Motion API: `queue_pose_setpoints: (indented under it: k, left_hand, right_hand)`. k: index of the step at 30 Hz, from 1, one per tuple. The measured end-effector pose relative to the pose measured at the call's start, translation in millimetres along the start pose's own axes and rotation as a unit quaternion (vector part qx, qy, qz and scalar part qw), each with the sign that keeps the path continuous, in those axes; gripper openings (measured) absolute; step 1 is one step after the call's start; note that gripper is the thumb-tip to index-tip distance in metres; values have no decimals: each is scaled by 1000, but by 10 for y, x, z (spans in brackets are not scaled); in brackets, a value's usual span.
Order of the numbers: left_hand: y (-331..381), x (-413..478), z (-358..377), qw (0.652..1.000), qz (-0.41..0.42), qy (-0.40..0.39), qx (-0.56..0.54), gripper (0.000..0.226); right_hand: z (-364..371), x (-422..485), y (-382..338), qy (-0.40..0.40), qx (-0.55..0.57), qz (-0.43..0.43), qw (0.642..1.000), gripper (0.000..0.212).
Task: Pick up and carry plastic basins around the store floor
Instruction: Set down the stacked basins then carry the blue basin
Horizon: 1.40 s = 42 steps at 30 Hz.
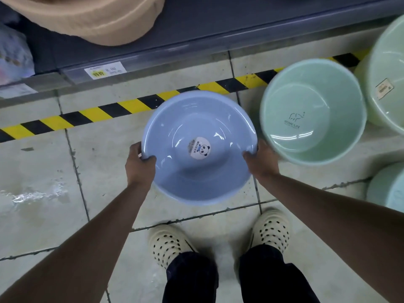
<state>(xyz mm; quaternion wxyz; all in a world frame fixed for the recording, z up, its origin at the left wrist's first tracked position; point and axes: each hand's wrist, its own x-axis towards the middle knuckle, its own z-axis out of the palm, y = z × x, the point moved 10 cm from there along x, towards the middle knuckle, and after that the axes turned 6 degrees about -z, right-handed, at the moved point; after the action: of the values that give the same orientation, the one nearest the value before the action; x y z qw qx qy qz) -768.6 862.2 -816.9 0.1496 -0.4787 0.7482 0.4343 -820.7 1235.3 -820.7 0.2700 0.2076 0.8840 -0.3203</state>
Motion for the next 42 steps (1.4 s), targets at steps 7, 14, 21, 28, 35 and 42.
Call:
queue_pose_setpoints:
  k: [7,14,21,28,35,42]
  left_hand:
    - [-72,120,86,999,22,-9,26,37]
    - [84,12,15,992,-20,-46,114,26]
    - [698,-609,-285,996,35,-14,86,33]
    - [1665,-1180,36,991,85,-27,102,18]
    - [2517,-1500,1136,973,150,-133,111,21]
    - [2836,-1502,2277,950,207,-174,154,10]
  right_hand:
    - [178,64,69,5,45,-17,999,39]
    - [12,92,29,-50,52,-29,997,27]
    - [-689,-250,-107,-45,146,-54,987,52]
    - [-1684,-368,57,-10,164,-19,986,54]
    - [-2605,-260,689,93,169,35,981,48]
    - [-2799,80,1471,150,199,91,964,44]
